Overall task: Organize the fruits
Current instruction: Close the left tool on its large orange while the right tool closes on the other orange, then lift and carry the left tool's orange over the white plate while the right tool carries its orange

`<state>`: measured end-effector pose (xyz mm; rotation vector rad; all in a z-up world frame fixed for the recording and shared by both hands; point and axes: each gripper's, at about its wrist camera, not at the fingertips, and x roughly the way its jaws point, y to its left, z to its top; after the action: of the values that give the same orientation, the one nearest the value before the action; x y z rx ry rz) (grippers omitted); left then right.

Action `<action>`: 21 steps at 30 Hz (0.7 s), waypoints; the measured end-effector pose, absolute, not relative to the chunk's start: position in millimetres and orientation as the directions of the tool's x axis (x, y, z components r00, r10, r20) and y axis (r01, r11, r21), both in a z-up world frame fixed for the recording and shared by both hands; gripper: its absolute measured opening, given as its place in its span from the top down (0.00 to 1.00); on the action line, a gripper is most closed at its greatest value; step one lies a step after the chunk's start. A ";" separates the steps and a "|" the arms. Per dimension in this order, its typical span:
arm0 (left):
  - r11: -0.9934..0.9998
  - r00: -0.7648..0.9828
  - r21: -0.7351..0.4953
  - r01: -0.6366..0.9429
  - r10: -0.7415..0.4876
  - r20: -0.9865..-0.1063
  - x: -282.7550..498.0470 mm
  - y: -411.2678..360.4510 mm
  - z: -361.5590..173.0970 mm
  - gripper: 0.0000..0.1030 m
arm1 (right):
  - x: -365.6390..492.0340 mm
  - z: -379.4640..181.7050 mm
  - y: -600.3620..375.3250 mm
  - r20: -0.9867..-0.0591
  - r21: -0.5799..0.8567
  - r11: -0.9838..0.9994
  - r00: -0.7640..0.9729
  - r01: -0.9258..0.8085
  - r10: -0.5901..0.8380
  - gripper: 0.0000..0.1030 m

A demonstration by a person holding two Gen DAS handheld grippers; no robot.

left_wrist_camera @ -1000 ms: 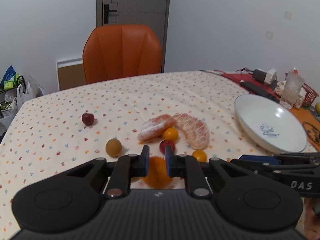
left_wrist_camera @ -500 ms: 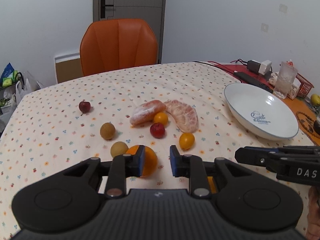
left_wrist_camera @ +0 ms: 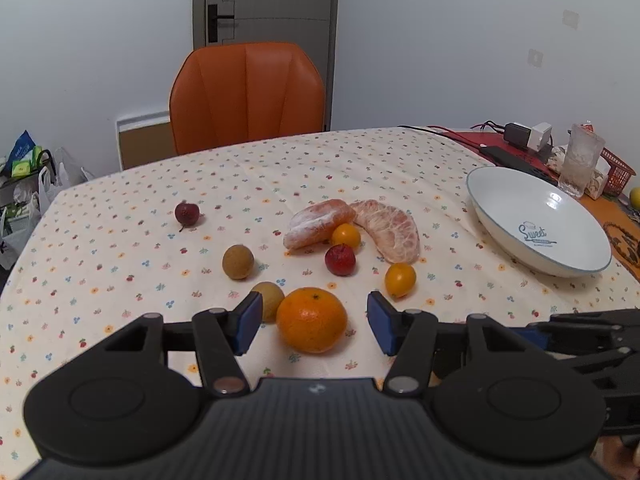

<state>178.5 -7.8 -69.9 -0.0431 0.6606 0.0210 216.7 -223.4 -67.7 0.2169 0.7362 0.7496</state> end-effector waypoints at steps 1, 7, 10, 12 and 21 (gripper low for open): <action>0.999 0.788 -0.039 -0.033 0.002 -0.616 179.3 -6.5 -71.1 0.46 | 218.5 -70.2 -221.4 -0.538 0.428 0.726 0.493 -0.539 0.683 0.62; 0.998 0.779 -0.045 -0.038 0.001 -0.627 186.5 -3.3 -81.2 0.46 | 220.8 -71.2 -219.0 -0.534 0.415 0.734 0.510 -0.537 0.675 0.65; 0.998 0.778 -0.035 -0.051 0.017 -0.628 189.4 -3.6 -86.1 0.51 | 222.2 -69.8 -223.7 -0.524 0.420 0.737 0.522 -0.529 0.673 0.65; 0.998 0.778 -0.050 -0.043 0.002 -0.629 190.1 -4.0 -87.7 0.60 | 222.9 -68.7 -226.7 -0.520 0.423 0.739 0.527 -0.525 0.672 0.65; 0.998 0.806 -0.060 -0.029 -0.012 -0.592 184.0 -16.4 -68.4 0.61 | 223.8 -61.1 -246.3 -0.495 0.426 0.753 0.568 -0.502 0.658 0.65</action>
<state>184.0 -16.4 -68.4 -0.0673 0.6341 0.0087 223.8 -246.3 -61.1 0.2490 0.6825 0.6892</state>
